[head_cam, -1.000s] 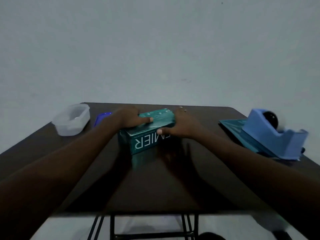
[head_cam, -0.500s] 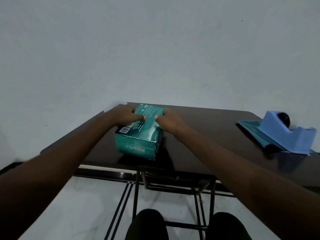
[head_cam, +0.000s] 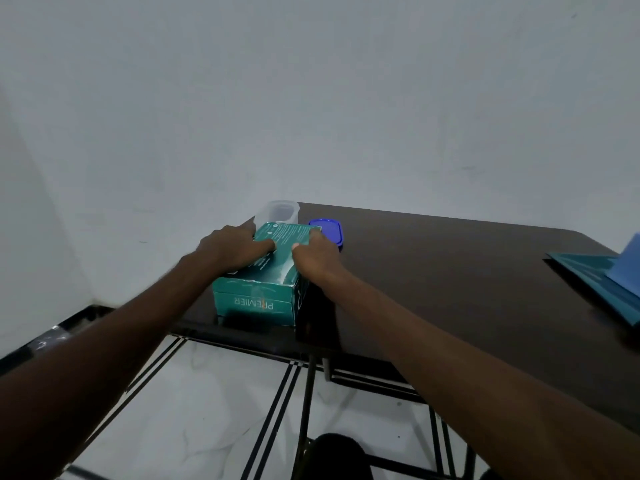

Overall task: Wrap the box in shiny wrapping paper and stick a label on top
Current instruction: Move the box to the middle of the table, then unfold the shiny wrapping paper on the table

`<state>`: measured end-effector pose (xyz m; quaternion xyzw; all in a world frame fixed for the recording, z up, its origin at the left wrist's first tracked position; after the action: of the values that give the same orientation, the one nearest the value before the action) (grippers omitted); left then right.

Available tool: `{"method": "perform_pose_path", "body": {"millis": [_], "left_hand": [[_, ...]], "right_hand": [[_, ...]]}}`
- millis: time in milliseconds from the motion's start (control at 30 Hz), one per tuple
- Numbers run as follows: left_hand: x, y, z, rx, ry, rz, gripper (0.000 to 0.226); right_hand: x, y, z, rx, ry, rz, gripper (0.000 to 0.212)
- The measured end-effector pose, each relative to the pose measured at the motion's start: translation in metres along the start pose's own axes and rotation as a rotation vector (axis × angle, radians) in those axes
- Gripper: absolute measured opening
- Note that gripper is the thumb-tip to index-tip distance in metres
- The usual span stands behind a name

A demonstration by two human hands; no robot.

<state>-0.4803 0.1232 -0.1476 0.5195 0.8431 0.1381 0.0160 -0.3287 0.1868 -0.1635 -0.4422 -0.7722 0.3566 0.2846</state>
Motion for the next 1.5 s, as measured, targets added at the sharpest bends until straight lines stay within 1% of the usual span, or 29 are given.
{"method": "perform_pose_path", "body": {"millis": [100, 200, 233, 300, 333, 433, 500, 600, 667, 733, 800, 867, 900, 967, 1067, 1133, 1167, 1233, 1267, 1300, 1400, 1500], "left_hand": [[0.009, -0.002, 0.000, 0.010, -0.004, 0.004, 0.072], [0.013, -0.001, -0.004, 0.036, -0.008, 0.006, 0.067], [0.014, 0.000, -0.007, 0.052, -0.002, 0.008, 0.068], [0.014, 0.006, -0.017, 0.092, 0.031, 0.021, 0.081], [0.013, 0.015, -0.021, 0.108, 0.051, 0.041, 0.083], [0.009, 0.060, -0.024, 0.109, 0.080, 0.158, 0.074], [0.003, 0.108, -0.017, 0.067, 0.050, 0.254, 0.072], [-0.005, 0.183, 0.003, -0.024, -0.021, 0.391, 0.071], [-0.008, 0.229, 0.018, -0.090, -0.052, 0.430, 0.069], [-0.009, 0.273, 0.034, -0.208, -0.092, 0.439, 0.066], [-0.007, 0.313, 0.058, -0.421, -0.196, 0.423, 0.063], [-0.009, 0.354, 0.085, -0.651, -0.331, 0.371, 0.062], [-0.011, 0.372, 0.096, -0.730, -0.387, 0.343, 0.062], [-0.016, 0.408, 0.118, -0.819, -0.479, 0.312, 0.062], [-0.027, 0.466, 0.148, -0.834, -0.586, 0.289, 0.061], [-0.033, 0.496, 0.164, -0.827, -0.613, 0.275, 0.060], [-0.034, 0.509, 0.170, -0.816, -0.605, 0.273, 0.058], [-0.030, 0.529, 0.178, -0.800, -0.563, 0.268, 0.051], [-0.026, 0.536, 0.183, -0.794, -0.547, 0.258, 0.048], [-0.024, 0.541, 0.188, -0.787, -0.535, 0.243, 0.043], [-0.016, 0.552, 0.200, -0.747, -0.510, 0.205, 0.019], [-0.008, 0.552, 0.206, -0.739, -0.476, 0.155, 0.022]], "right_hand": [[0.009, -0.001, 0.003, 0.012, 0.024, -0.020, 0.033], [0.012, 0.005, -0.004, 0.035, 0.038, -0.003, 0.041], [0.013, 0.008, -0.009, 0.034, 0.045, 0.005, 0.043], [0.015, 0.015, -0.027, 0.000, 0.067, -0.002, 0.046], [0.016, 0.020, -0.038, -0.030, 0.085, -0.006, 0.045], [0.014, 0.041, -0.080, -0.155, 0.136, 0.025, 0.041], [0.008, 0.055, -0.115, -0.233, 0.197, 0.034, 0.046], [-0.006, 0.072, -0.163, -0.361, 0.263, 0.031, 0.046], [-0.018, 0.085, -0.197, -0.442, 0.299, 0.032, 0.042], [-0.031, 0.100, -0.233, -0.526, 0.351, 0.043, 0.038], [-0.044, 0.116, -0.270, -0.598, 0.419, 0.058, 0.034], [-0.058, 0.131, -0.308, -0.681, 0.497, 0.081, 0.027], [-0.066, 0.137, -0.326, -0.714, 0.542, 0.095, 0.023], [-0.085, 0.146, -0.363, -0.787, 0.655, 0.123, 0.022], [-0.117, 0.173, -0.421, -0.897, 0.818, 0.242, 0.035], [-0.135, 0.203, -0.451, -0.876, 0.867, 0.346, 0.050], [-0.143, 0.218, -0.462, -0.844, 0.875, 0.392, 0.061], [-0.153, 0.247, -0.474, -0.708, 0.867, 0.440, 0.083], [-0.155, 0.260, -0.476, -0.602, 0.856, 0.443, 0.088], [-0.155, 0.272, -0.477, -0.499, 0.837, 0.448, 0.089], [-0.154, 0.300, -0.477, -0.301, 0.768, 0.502, 0.073], [-0.155, 0.314, -0.484, -0.236, 0.776, 0.522, 0.061]]}}
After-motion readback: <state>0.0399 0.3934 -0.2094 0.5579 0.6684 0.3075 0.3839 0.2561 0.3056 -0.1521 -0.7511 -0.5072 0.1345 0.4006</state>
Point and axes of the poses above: each hand's wrist, its own x-axis towards the middle knuckle, its own z-axis out of the palm, y = z × x, the point moved 10 cm from there along x, towards the middle knuckle, and after that the axes turned 1 degree about z, right-handed, at the moved point
